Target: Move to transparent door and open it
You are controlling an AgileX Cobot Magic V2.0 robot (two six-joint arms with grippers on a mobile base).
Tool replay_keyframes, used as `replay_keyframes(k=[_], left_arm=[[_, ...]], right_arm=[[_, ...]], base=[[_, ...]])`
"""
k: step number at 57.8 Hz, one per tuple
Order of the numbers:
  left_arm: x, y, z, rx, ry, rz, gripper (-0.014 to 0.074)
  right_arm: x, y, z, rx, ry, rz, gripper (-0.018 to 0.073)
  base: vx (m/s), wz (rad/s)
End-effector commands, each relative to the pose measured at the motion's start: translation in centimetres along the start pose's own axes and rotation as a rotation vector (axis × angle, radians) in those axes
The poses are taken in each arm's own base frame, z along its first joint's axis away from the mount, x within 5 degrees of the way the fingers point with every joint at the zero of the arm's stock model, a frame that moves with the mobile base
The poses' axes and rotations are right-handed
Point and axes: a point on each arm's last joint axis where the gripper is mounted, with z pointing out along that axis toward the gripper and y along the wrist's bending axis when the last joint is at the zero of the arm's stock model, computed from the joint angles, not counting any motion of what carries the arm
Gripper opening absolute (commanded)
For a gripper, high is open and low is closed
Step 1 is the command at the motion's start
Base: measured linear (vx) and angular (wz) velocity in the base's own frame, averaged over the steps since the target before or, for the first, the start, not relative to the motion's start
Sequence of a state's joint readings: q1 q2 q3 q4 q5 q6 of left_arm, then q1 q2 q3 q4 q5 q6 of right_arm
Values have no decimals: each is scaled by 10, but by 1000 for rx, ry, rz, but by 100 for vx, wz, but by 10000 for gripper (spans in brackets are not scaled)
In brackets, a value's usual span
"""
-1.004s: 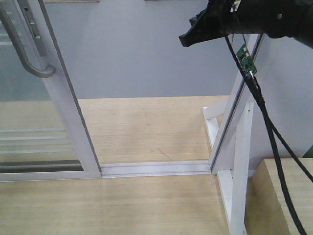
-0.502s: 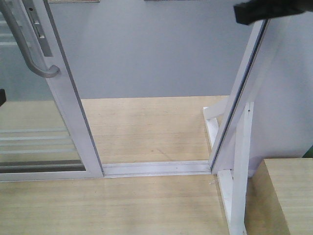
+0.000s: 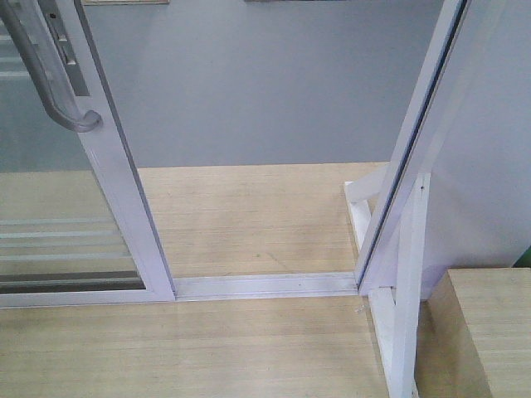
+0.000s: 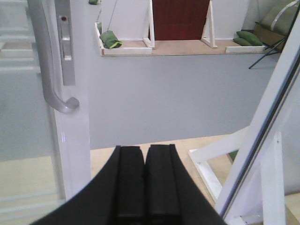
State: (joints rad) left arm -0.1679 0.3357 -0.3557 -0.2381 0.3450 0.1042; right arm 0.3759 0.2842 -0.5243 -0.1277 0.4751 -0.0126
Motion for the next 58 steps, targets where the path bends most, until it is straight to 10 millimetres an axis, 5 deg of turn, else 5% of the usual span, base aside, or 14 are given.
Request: replay_keyframes(k=[1, 16, 58], left_arm=[[-3, -2, -8, 20, -78, -30, -7], [14, 4, -3, -5, -140, -16, -6], [16, 4, -3, -9, -142, -4, -6]], right_arm=[[8, -1, -8, 36, -84, -19, -3], [35, 3, 0, 30, -84, -46, -3], [36, 4, 1, 25, -84, -38, -3]], base=[[0, 0], [0, 0], [0, 0]])
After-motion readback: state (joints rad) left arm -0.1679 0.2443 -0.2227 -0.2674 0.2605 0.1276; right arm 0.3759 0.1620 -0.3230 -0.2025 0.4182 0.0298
